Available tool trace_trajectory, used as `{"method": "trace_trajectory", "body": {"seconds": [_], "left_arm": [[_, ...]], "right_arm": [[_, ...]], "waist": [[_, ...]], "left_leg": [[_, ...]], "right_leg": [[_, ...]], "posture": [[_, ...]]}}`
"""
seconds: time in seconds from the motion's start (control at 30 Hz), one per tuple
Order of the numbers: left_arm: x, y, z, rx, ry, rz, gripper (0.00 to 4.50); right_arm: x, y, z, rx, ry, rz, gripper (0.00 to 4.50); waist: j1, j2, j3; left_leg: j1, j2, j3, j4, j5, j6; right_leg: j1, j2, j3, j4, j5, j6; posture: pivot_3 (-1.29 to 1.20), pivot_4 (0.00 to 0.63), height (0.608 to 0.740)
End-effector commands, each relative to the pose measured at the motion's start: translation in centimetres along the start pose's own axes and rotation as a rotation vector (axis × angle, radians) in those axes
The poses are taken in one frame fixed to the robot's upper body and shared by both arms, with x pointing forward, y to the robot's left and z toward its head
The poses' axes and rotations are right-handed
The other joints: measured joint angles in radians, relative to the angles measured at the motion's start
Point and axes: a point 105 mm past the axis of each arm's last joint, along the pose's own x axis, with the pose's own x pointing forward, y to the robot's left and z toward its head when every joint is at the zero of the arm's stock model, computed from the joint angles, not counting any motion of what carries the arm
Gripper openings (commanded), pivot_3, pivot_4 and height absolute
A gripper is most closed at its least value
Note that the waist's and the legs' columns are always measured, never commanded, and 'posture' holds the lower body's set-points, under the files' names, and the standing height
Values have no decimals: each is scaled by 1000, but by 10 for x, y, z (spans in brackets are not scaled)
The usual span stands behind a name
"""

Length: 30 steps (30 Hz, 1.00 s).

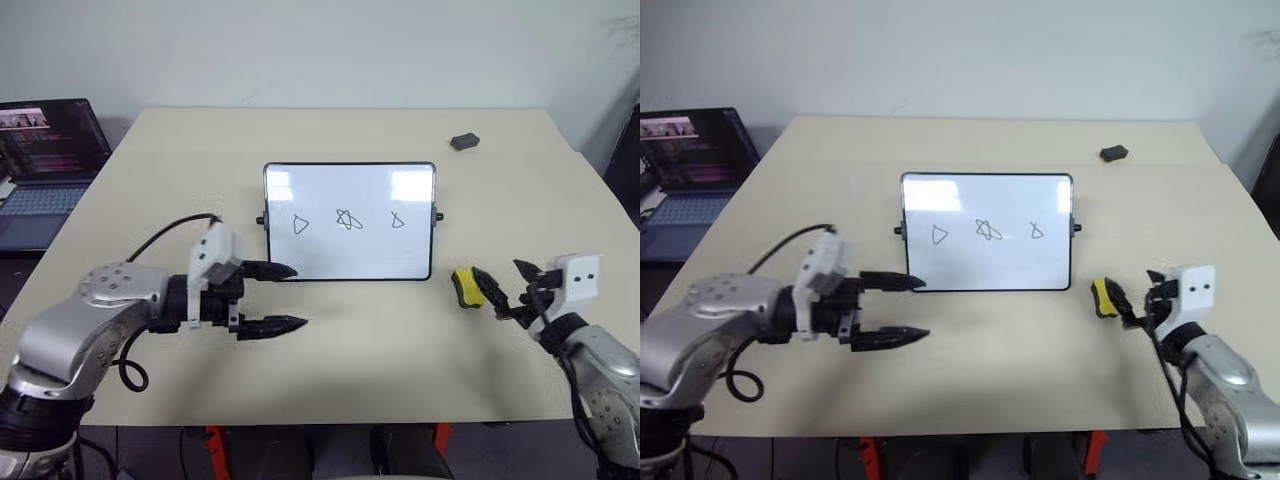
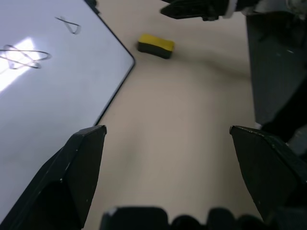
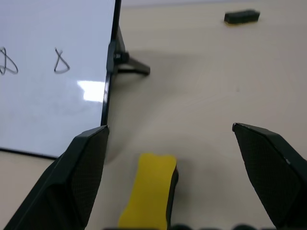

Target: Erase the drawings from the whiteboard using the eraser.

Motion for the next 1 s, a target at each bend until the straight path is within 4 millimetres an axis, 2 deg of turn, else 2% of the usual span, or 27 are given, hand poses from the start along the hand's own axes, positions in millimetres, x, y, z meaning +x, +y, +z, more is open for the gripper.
{"method": "trace_trajectory", "body": {"seconds": [0.03,0.27,0.43,0.63,1.0], "left_arm": [[3,1,3,90,27,-35,4500],[10,1,-10,185,124,-72,4500],[15,-1,-7,194,100,-78,4500],[16,-2,-8,193,100,-70,4500],[14,1,-9,189,104,-57,4500]], "right_arm": [[5,11,9,23,-7,-31,4478],[19,23,-9,106,88,-81,4478],[26,21,-14,66,112,-104,4478],[34,6,-17,75,102,-170,4478],[45,0,-20,96,108,-193,4478]], "waist": [[0,0,0],[3,0,0],[3,0,0],[3,0,0],[3,0,0]], "left_leg": [[0,0,0,0,0,0],[-2,0,0,0,0,0],[-2,0,0,0,0,0],[-2,0,0,0,0,0],[-2,0,-1,0,0,0]], "right_leg": [[0,0,0,0,0,0],[-1,1,0,-1,0,0],[-2,0,0,-1,0,0],[-2,1,0,0,0,0],[-2,1,0,0,0,0]], "posture": [[0,150,740],[0,150,740],[0,150,740],[0,150,740],[0,150,740]]}}
